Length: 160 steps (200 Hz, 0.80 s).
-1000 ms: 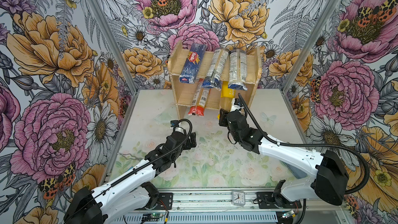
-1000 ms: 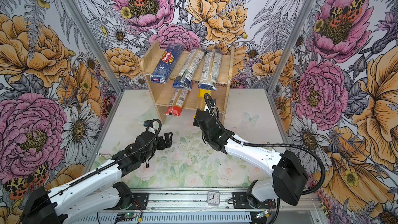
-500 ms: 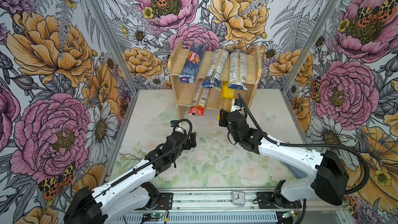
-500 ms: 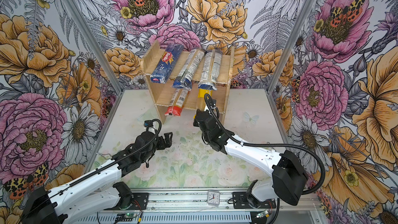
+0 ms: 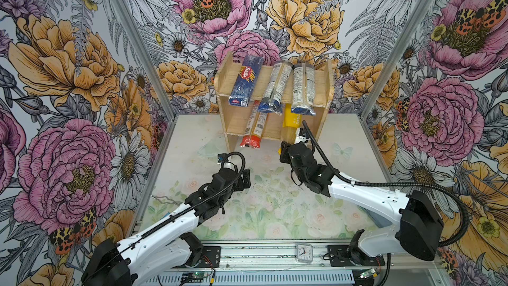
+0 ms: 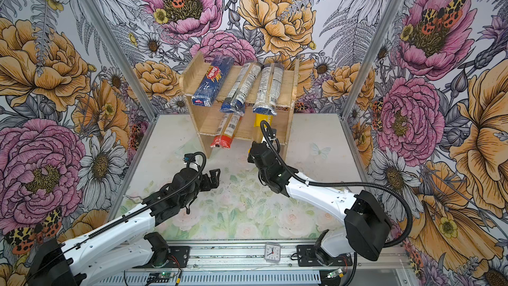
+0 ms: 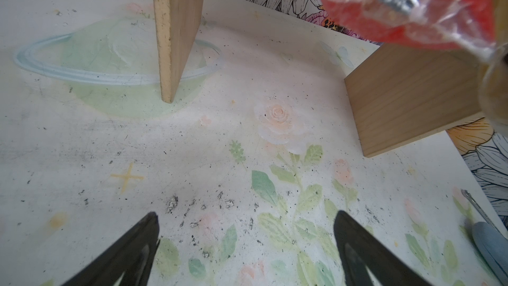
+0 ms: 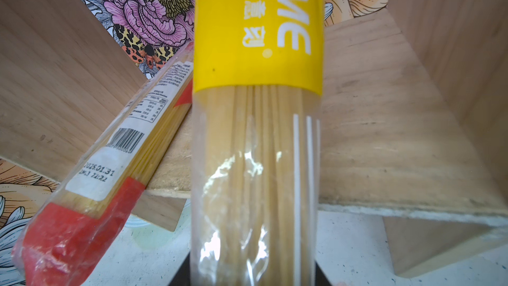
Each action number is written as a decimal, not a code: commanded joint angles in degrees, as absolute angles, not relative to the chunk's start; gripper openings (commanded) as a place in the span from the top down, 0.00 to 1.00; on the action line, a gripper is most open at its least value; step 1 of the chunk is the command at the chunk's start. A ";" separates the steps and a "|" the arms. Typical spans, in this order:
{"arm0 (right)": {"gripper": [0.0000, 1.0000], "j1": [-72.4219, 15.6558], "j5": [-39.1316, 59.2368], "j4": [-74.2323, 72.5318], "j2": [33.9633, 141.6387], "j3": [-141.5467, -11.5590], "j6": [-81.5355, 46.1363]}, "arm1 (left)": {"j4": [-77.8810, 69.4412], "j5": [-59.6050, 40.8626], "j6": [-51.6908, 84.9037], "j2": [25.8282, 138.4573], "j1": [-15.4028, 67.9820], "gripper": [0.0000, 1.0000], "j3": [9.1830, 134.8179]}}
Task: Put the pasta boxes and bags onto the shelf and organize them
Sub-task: 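Hold the PASTATIME bag upright inside the lower tier with the right gripper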
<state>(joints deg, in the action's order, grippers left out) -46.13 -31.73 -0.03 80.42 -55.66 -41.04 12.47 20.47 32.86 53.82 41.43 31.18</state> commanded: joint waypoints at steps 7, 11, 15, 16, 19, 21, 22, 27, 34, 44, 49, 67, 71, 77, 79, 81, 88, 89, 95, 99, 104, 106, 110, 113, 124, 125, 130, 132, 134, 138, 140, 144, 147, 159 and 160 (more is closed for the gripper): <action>0.61 -45.85 -33.97 -8.79 79.59 -56.48 -40.68 | 13.28 20.04 31.91 52.38 40.96 0.01 30.55; 0.61 -45.82 -33.86 -8.79 79.62 -56.36 -40.69 | 13.32 20.04 31.93 52.38 40.96 0.01 30.51; 0.61 -45.80 -33.84 -8.79 79.60 -56.36 -40.73 | 13.41 20.12 31.92 52.36 40.96 0.01 30.53; 0.61 -45.79 -33.80 -8.75 79.57 -56.35 -40.75 | 13.38 20.12 31.91 52.33 40.91 0.01 30.51; 0.61 -45.87 -33.78 -8.72 79.57 -56.35 -40.77 | 13.36 20.13 31.91 52.30 40.94 0.01 30.60; 0.61 -45.81 -33.80 -8.77 79.57 -56.36 -40.82 | 13.36 20.13 31.90 52.30 40.95 0.01 30.59; 0.61 -45.80 -33.78 -8.78 79.60 -56.35 -40.85 | 13.36 20.13 31.90 52.30 40.95 0.01 30.63; 0.61 -45.83 -33.76 -8.70 79.54 -56.36 -40.80 | 13.37 20.13 31.90 52.30 40.96 0.01 30.55; 0.60 -45.81 -33.78 -8.70 79.59 -56.35 -40.86 | 13.36 20.15 31.94 52.25 40.98 0.01 30.53; 0.60 -45.79 -33.90 -8.70 79.62 -56.34 -40.83 | 13.36 20.13 31.96 52.38 40.94 0.01 30.50; 0.60 -45.80 -33.87 -8.70 79.55 -56.31 -40.81 | 13.35 20.13 31.91 52.37 40.97 0.01 30.53; 0.58 -45.79 -33.93 -8.70 79.68 -56.26 -40.78 | 13.22 20.04 32.00 52.46 40.94 0.01 30.50; 0.57 -45.71 -33.99 -8.70 79.64 -56.34 -40.78 | 13.20 20.04 32.05 52.47 40.96 0.01 30.52; 0.55 -45.72 -33.99 -8.70 79.69 -56.35 -40.78 | 13.14 20.04 32.05 52.47 40.96 0.01 30.54; 0.54 -45.71 -33.94 -8.70 79.71 -56.34 -40.76 | 13.17 20.08 32.01 52.43 40.96 0.01 30.58; 0.53 -45.73 -33.97 -8.70 79.76 -56.34 -40.78 | 13.18 20.05 32.00 52.46 40.96 0.01 30.54; 0.51 -45.79 -34.01 -8.62 79.73 -56.37 -40.76 | 13.22 20.09 31.91 52.38 40.95 0.01 30.55; 0.50 -45.79 -34.01 -8.57 79.72 -56.35 -40.77 | 13.20 20.09 31.97 52.38 40.96 0.01 30.52; 0.50 -45.79 -33.97 -8.60 79.72 -56.34 -40.79 | 13.27 20.11 31.91 52.38 40.97 0.01 30.53; 0.49 -45.79 -33.98 -8.61 79.73 -56.34 -40.81 | 13.31 20.13 31.99 52.38 40.96 0.01 30.52; 0.48 -45.75 -33.97 -8.61 79.76 -56.27 -40.78 | 13.27 20.13 31.91 52.38 40.95 0.01 30.51; 0.48 -45.78 -33.96 -8.61 79.77 -56.28 -40.83 | 13.34 20.13 31.95 52.38 40.96 0.01 30.57; 0.48 -45.77 -33.99 -8.57 79.77 -56.31 -40.83 | 13.28 20.13 31.99 52.38 40.93 0.01 30.50; 0.48 -45.72 -34.00 -8.60 79.72 -56.33 -40.84 | 13.24 20.13 31.94 52.38 40.95 0.01 30.50; 0.47 -45.75 -34.05 -8.61 79.72 -56.18 -40.86 | 13.27 20.13 31.93 52.38 40.96 0.01 30.51; 0.47 -45.73 -34.03 -8.61 79.76 -56.17 -40.82 | 13.27 20.13 31.96 52.38 40.96 0.01 30.50; 0.47 -45.78 -34.06 -8.61 79.81 -56.17 -40.80 | 13.27 20.13 31.98 52.38 40.96 0.01 30.50; 0.47 -45.79 -34.02 -8.61 79.83 -56.16 -40.85 | 13.27 20.13 31.92 52.38 41.00 0.01 30.50; 0.47 -45.75 -34.04 -8.61 79.81 -56.18 -40.91 | 13.27 20.08 31.89 52.38 40.97 0.01 30.50; 0.47 -45.78 -34.06 -8.61 79.81 -56.20 -40.95 | 13.27 20.12 31.91 52.38 40.92 0.01 30.55; 0.47 -45.74 -34.08 -8.61 79.80 -56.18 -40.96 | 13.32 20.13 31.91 52.38 40.95 0.01 30.51; 0.47 -45.78 -34.08 -8.61 79.82 -56.15 -41.00 | 13.32 20.13 31.95 52.38 40.96 0.01 30.59; 0.47 -45.77 -34.02 -8.61 79.81 -56.08 -41.04 | 13.29 20.13 31.96 52.38 40.96 0.01 30.61; 0.47 -45.75 -34.02 -8.61 79.83 -56.10 -41.10 | 13.36 20.13 31.91 52.38 40.95 0.01 30.60; 0.47 -45.77 -34.02 -8.61 79.82 -56.13 -41.12 | 13.36 20.13 31.91 52.38 40.96 0.01 30.59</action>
<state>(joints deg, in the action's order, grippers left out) -46.04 -33.06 -4.21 80.36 -55.59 -41.06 12.78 20.47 32.86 53.08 41.43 31.18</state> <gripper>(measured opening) 0.526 0.987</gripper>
